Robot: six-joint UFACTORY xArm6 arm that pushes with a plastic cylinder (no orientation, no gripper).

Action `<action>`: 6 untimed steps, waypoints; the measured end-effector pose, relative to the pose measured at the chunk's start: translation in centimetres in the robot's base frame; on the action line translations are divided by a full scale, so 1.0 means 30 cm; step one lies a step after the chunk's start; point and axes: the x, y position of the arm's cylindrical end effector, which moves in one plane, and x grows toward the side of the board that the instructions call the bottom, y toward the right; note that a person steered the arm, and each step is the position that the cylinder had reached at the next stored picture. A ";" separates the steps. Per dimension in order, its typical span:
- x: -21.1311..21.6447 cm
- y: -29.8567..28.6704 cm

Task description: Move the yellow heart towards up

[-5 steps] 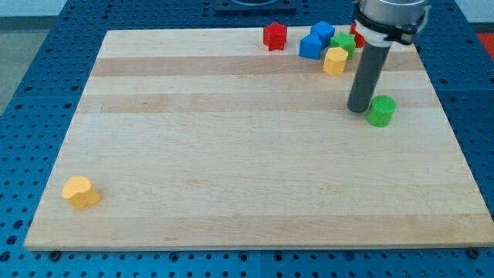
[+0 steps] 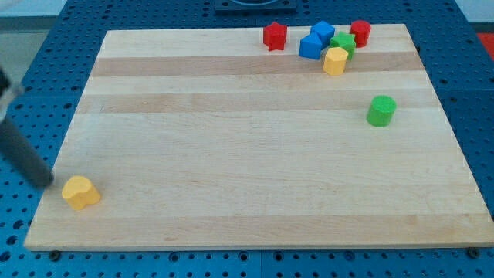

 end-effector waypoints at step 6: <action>-0.218 0.064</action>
